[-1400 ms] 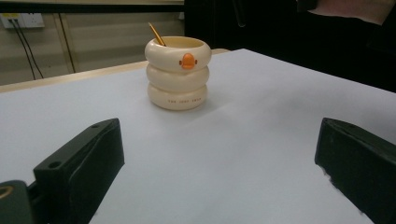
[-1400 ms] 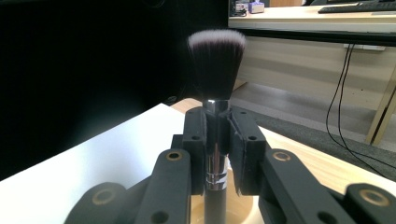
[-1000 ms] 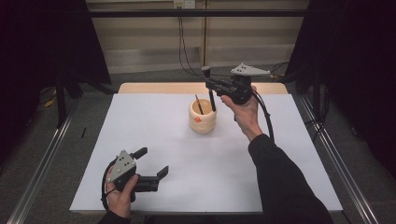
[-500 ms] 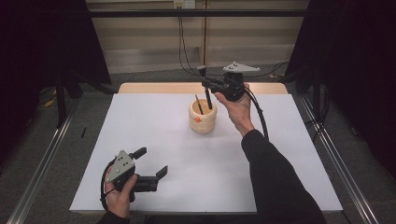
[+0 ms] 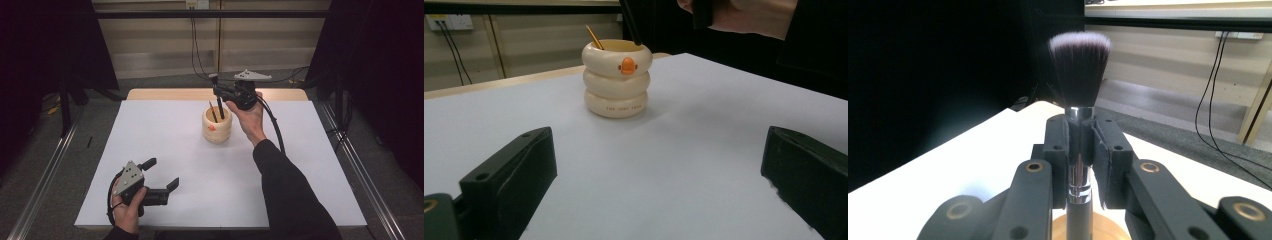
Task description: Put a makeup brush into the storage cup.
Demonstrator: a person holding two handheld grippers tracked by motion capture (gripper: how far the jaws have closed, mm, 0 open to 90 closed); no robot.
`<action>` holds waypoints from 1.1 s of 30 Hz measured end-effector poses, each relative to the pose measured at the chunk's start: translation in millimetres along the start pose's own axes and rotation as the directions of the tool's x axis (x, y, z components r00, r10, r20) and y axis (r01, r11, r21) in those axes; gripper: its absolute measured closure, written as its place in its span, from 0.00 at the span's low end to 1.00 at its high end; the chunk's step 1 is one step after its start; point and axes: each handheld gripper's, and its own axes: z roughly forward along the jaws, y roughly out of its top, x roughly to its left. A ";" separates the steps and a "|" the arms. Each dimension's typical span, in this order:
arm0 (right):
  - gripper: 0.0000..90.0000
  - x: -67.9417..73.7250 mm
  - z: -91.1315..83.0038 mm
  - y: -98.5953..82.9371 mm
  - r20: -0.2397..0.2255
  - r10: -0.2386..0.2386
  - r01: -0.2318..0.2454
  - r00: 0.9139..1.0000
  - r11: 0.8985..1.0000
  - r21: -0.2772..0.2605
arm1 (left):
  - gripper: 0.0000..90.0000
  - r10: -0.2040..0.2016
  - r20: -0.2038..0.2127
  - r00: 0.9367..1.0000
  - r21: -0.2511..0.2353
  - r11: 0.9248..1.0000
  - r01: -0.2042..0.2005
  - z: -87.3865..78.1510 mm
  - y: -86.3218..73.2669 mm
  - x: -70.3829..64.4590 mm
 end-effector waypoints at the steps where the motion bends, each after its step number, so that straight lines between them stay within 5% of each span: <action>1: 0.87 0.2 1.0 -1.0 0.002 -0.004 0.004 1.000 1.000 0.001 | 0.01 -0.001 0.001 1.000 -0.001 1.000 0.001 -0.1 -0.1 0.0; 33: 0.87 -8.2 2.8 -41.2 0.009 0.033 -0.033 0.999 0.998 0.052 | 0.01 0.004 0.001 1.000 0.002 1.000 -0.004 -0.4 0.1 -0.2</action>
